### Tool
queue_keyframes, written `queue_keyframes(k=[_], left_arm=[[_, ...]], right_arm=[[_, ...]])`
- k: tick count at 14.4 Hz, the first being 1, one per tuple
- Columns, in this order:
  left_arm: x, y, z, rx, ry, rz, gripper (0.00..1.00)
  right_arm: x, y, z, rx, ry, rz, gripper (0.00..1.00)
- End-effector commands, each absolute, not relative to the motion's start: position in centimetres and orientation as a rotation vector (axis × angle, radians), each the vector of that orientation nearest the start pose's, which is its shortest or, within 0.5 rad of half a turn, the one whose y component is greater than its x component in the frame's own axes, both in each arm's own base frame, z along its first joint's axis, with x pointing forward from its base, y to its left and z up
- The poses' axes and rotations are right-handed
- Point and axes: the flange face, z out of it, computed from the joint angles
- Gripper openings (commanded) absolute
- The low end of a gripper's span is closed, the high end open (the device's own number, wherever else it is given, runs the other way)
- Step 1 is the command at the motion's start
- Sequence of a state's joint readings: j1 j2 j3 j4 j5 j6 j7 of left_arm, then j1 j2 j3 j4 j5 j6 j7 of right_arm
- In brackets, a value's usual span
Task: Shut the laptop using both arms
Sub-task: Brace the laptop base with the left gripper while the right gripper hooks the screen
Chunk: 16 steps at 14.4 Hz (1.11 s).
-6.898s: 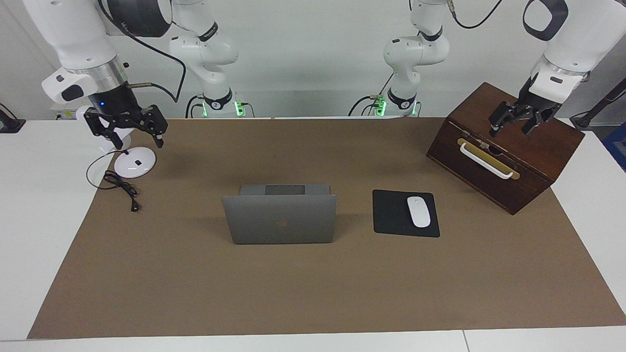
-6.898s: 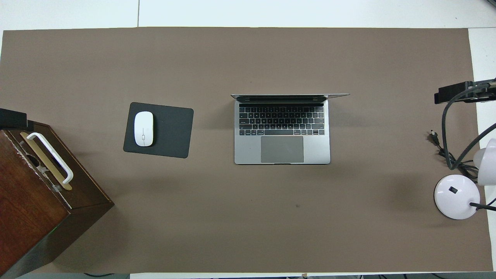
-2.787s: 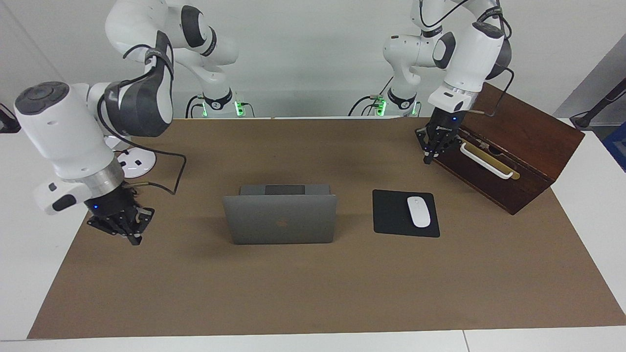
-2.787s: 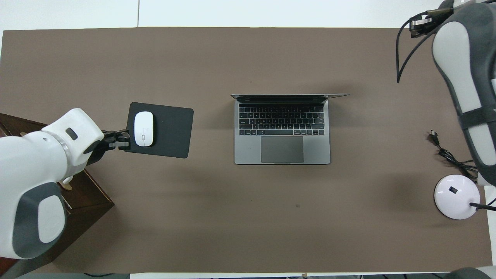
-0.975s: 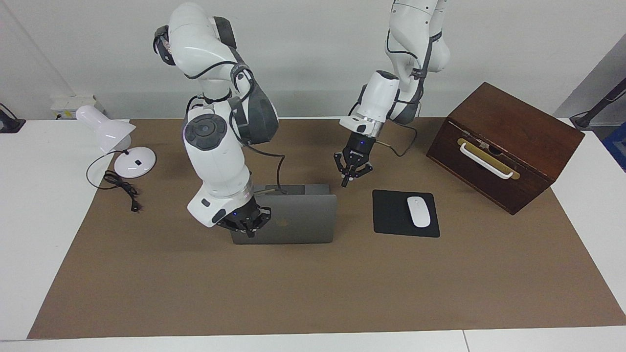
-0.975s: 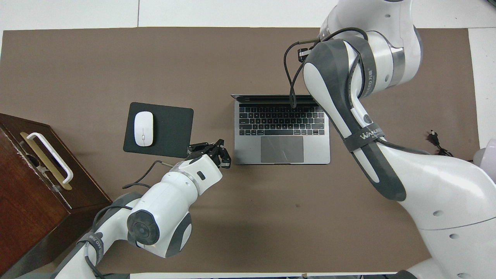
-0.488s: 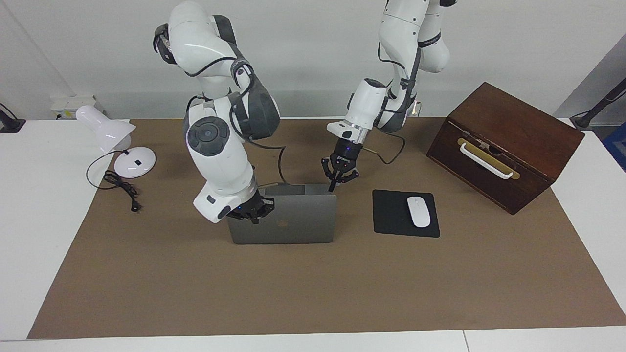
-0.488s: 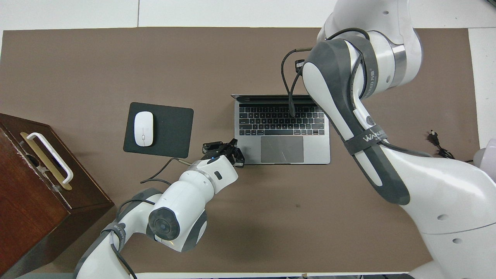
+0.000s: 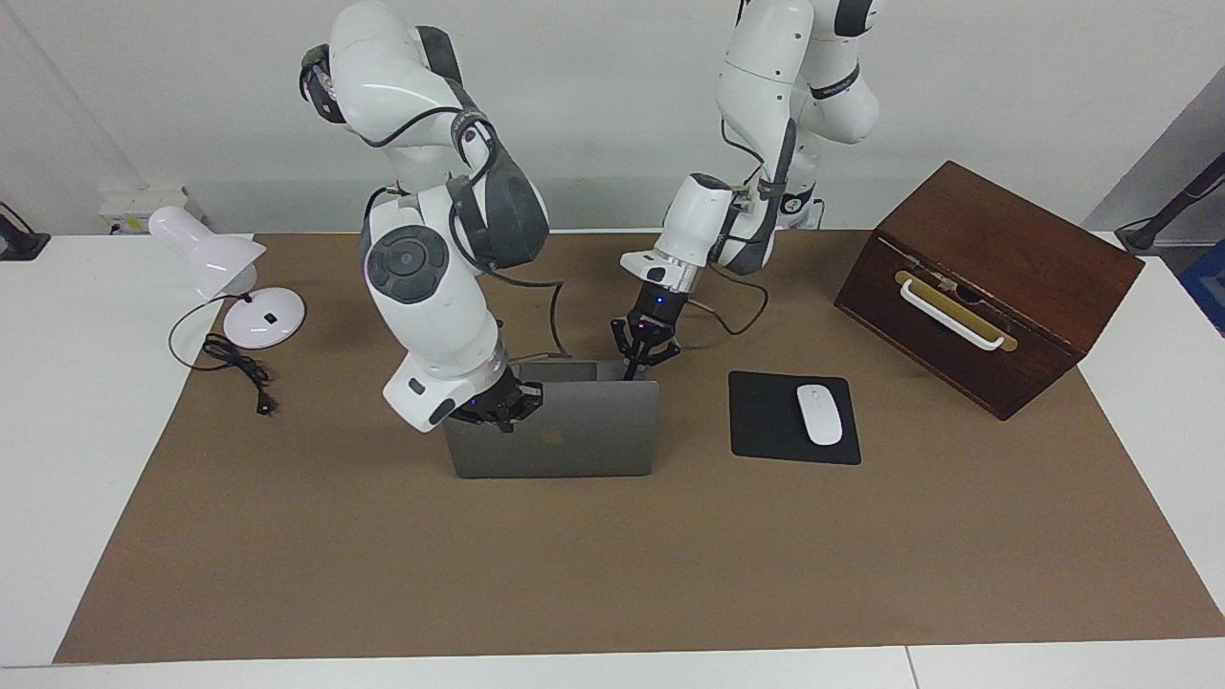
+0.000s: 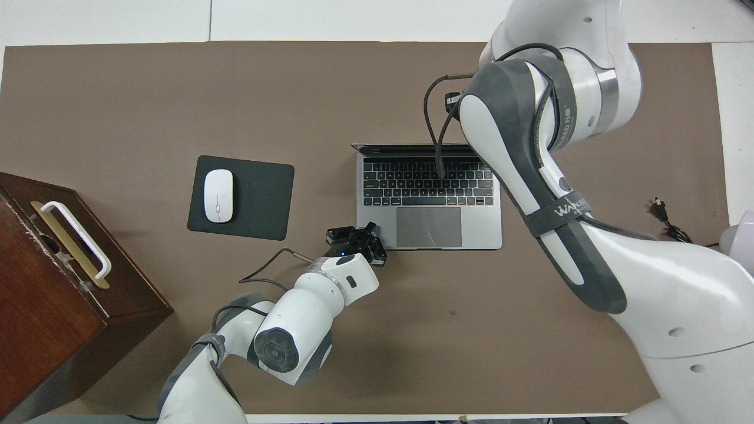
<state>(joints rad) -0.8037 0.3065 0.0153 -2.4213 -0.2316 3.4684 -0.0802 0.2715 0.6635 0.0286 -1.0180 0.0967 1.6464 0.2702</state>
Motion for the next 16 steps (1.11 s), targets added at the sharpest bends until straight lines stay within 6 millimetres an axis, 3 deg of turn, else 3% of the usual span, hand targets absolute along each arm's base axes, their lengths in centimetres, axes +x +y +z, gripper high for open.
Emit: queue_keyframes(k=[1, 5, 9, 11, 16], left_arm=[[39.8, -36.6, 26.9, -3.168, 0.74, -1.162, 0.0], [39.3, -36.0, 26.2, -3.142, 0.807, -1.134, 0.0], [38.9, -35.2, 25.6, -3.135, 0.817, -1.104, 0.0], [38.7, -34.9, 25.2, -3.119, 0.857, -1.089, 0.0], [38.8, -33.8, 24.8, -3.094, 0.908, -1.07, 0.0]], right_arm=[[69.5, 21.8, 46.5, -3.024, 0.013, 0.122, 0.0], [68.4, 22.0, 46.6, -3.007, 0.007, 0.228, 0.0], [67.6, 19.9, 46.4, -2.97, 0.053, 0.397, 0.0], [66.7, 20.0, 46.0, -2.958, 0.069, 0.459, 0.0], [65.7, 19.8, 44.6, -2.942, 0.096, 0.464, 0.0]])
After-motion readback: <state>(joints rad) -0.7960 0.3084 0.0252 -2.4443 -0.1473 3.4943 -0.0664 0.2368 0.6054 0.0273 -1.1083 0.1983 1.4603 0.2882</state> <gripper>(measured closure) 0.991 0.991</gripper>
